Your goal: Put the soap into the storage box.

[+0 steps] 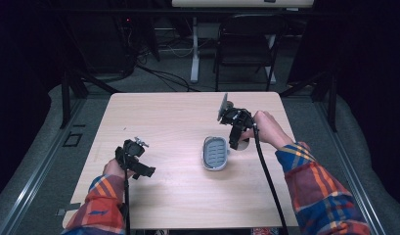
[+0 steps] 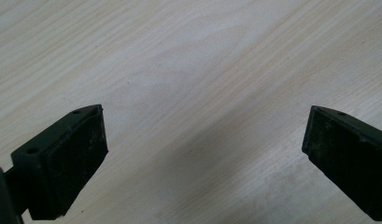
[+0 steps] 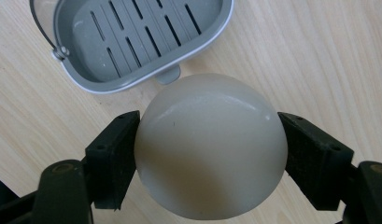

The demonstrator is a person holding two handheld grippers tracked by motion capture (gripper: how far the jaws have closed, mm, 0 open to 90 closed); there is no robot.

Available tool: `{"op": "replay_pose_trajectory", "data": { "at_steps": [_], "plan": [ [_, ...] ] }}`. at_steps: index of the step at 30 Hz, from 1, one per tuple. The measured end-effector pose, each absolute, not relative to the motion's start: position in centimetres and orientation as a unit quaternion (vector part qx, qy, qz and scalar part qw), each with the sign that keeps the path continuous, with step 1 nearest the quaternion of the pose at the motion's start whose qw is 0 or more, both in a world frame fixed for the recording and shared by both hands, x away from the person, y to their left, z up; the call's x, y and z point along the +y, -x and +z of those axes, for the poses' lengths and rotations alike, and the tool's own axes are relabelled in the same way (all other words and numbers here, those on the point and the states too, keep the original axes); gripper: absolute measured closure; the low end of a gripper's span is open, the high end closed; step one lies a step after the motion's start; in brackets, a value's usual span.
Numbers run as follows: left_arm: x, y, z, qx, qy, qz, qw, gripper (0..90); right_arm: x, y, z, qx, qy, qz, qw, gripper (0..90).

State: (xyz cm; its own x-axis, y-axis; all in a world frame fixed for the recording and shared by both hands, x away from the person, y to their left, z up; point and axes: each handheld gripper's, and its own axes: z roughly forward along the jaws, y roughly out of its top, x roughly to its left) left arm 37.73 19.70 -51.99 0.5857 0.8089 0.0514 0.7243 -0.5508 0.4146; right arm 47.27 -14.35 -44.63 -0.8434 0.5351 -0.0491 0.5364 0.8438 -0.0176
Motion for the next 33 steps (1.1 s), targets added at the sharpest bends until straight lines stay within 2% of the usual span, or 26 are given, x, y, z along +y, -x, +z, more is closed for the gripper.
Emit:
{"op": "replay_pose_trajectory", "data": {
  "at_steps": [33],
  "plan": [
    [19.8,-37.7,-52.0,0.439,-0.873,0.120,0.177,0.1,-10.4,-47.5,-45.5,0.968,-0.250,-0.003,0.013,24.1]
  ]
}}
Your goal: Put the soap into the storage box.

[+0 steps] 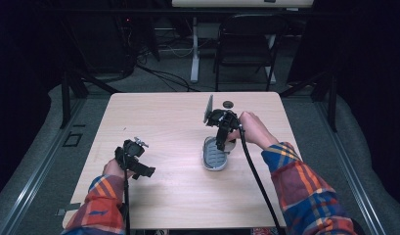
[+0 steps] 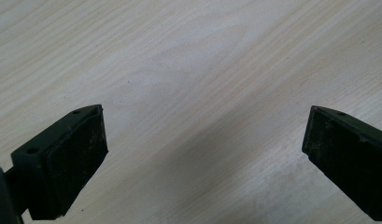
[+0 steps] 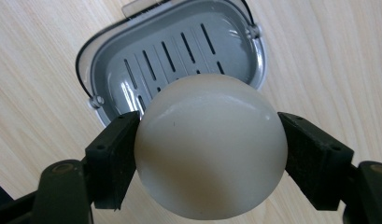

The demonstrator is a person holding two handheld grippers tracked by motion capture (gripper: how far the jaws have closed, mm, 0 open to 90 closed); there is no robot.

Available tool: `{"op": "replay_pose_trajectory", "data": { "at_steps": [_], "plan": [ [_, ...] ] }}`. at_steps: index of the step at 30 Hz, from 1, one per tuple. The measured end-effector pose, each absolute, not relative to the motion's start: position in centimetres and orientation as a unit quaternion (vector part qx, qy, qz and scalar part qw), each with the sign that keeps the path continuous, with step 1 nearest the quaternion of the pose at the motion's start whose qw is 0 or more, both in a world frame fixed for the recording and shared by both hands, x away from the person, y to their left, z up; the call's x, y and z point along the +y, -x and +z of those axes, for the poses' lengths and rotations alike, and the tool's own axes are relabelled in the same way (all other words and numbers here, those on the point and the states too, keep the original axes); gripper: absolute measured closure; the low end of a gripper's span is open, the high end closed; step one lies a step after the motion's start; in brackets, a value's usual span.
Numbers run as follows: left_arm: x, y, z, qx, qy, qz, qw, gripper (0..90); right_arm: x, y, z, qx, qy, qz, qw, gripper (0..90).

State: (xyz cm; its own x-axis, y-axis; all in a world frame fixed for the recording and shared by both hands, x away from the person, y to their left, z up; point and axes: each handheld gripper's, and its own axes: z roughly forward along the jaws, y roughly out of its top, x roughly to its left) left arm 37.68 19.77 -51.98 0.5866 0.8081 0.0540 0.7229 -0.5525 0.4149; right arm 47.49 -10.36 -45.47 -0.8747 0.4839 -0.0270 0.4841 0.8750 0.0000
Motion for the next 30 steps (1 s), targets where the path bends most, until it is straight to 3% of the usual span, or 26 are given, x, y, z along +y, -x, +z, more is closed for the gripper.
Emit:
{"op": "replay_pose_trajectory", "data": {
  "at_steps": [11,30],
  "plan": [
    [19.8,-37.6,-51.9,0.437,-0.873,0.119,0.178,0.1,-8.1,-47.1,-46.6,0.973,-0.230,-0.005,0.010,24.1],
    [19.8,-37.6,-51.9,0.437,-0.874,0.118,0.177,0.2,-7.9,-46.9,-49.4,0.973,-0.230,-0.005,0.004,23.9]
  ]
}}
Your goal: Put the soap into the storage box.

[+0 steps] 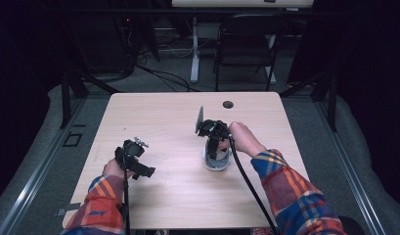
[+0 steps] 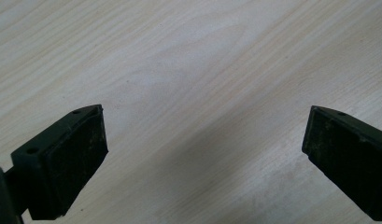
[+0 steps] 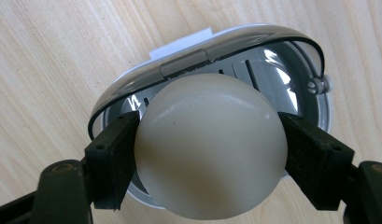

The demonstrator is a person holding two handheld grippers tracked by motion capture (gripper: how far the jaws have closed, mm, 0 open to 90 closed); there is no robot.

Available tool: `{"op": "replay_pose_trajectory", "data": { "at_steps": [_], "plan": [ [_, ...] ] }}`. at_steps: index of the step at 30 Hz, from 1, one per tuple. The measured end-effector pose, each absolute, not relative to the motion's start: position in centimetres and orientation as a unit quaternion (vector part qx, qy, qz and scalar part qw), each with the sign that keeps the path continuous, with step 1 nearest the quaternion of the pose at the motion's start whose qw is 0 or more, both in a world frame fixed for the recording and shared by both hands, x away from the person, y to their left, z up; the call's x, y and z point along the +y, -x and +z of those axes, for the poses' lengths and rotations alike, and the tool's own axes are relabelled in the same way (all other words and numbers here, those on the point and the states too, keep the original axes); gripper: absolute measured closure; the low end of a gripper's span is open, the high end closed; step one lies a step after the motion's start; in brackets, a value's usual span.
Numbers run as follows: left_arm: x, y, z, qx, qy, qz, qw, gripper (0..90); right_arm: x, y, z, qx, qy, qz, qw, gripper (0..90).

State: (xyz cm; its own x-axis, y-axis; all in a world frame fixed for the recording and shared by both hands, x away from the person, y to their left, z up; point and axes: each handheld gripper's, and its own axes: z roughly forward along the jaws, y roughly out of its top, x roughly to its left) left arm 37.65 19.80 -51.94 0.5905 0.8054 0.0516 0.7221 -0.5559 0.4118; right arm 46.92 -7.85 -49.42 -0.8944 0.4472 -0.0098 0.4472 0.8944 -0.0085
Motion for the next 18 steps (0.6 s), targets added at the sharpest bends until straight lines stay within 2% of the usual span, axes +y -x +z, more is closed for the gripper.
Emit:
{"op": "replay_pose_trajectory", "data": {
  "at_steps": [6,18],
  "plan": [
    [19.8,-37.6,-51.9,0.436,-0.874,0.117,0.177,0.2,-8.2,-46.8,-49.7,0.973,-0.231,0.001,0.000,22.2],
    [19.7,-37.6,-51.9,0.436,-0.875,0.118,0.176,0.1,-11.2,-45.4,-46.8,0.968,-0.245,0.052,0.018,13.8]
  ]
}}
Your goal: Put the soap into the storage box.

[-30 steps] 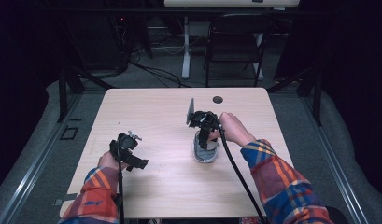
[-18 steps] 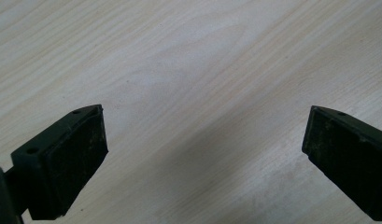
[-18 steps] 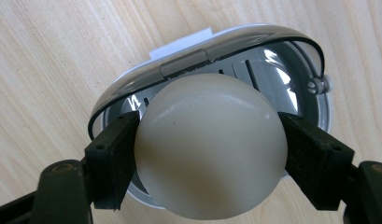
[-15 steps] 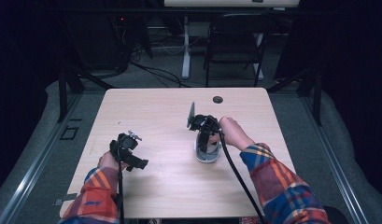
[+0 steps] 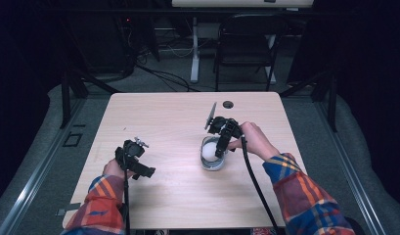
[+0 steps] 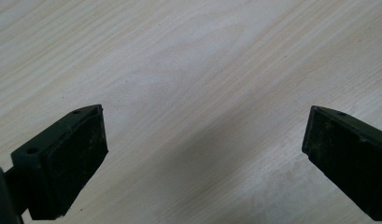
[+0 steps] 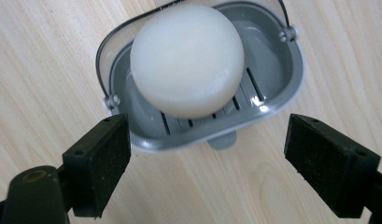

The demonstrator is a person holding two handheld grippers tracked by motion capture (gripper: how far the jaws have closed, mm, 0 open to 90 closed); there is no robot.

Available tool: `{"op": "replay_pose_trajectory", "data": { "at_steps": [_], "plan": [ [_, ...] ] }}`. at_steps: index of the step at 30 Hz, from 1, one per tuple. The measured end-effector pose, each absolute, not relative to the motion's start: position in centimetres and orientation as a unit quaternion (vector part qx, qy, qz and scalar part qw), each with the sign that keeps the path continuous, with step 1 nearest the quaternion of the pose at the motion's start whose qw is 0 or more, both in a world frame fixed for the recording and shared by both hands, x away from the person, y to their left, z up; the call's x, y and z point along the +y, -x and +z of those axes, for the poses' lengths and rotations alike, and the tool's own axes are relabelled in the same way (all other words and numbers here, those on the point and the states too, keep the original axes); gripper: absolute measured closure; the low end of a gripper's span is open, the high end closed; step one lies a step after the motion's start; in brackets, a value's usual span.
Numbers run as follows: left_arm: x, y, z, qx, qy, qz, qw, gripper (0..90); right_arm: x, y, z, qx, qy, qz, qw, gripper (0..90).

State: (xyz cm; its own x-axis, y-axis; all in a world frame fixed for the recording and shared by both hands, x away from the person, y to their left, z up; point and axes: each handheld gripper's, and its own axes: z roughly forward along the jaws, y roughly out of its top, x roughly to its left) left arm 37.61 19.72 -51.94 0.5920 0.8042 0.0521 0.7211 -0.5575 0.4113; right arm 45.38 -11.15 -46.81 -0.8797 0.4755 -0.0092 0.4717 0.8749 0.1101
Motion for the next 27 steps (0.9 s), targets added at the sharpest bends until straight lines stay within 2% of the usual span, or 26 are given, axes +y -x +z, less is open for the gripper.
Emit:
{"op": "replay_pose_trajectory", "data": {
  "at_steps": [14,27],
  "plan": [
    [19.6,-37.6,-52.0,0.438,-0.874,0.120,0.176,0.1,-16.6,-43.0,-45.1,0.958,-0.273,0.082,0.044,8.8],
    [19.7,-37.6,-52.0,0.438,-0.874,0.120,0.175,0.2,-20.9,-40.9,-45.9,0.948,-0.301,0.083,0.056,4.7]
  ]
}}
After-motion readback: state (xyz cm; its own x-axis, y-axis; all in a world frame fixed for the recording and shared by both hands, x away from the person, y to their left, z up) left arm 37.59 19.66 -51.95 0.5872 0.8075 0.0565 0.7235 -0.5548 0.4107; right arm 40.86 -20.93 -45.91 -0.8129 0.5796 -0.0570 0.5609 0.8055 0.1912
